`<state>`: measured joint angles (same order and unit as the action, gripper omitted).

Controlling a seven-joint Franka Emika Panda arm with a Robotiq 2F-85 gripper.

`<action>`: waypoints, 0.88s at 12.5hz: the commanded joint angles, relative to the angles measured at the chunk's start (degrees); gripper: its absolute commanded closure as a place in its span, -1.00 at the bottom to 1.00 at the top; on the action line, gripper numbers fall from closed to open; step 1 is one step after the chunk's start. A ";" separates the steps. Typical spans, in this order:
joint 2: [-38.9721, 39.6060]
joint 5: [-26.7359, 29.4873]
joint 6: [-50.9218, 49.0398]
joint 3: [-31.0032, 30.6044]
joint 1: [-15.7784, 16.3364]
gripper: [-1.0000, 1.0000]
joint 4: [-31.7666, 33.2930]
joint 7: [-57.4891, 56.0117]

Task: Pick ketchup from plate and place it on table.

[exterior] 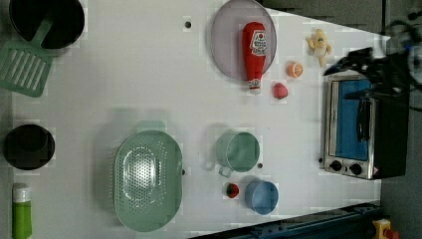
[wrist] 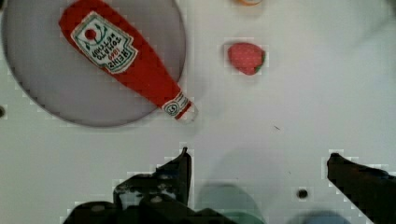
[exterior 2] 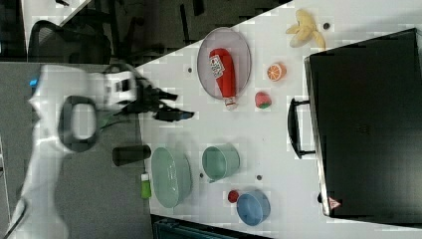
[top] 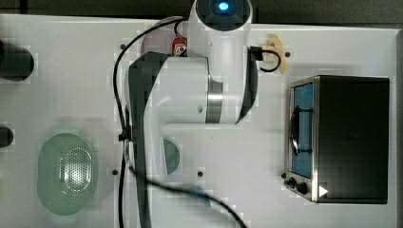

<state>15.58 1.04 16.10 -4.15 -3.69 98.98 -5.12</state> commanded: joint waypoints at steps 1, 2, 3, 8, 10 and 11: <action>3.37 0.15 5.40 -1.65 0.42 -1.00 -0.30 -9.41; 5.68 0.09 8.20 -1.66 0.72 -1.00 -0.36 -13.26; 7.93 0.02 11.13 -1.66 1.04 -1.00 -0.37 -17.50; 17.36 -0.56 28.33 -1.66 2.89 -1.00 -0.51 -32.51; 20.15 -1.29 32.50 -1.65 3.49 -1.00 -0.54 -33.66; 21.39 -2.13 33.76 -1.62 3.65 -1.00 -0.61 -33.67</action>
<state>38.27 -0.71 48.60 -4.72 -0.84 99.76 -34.22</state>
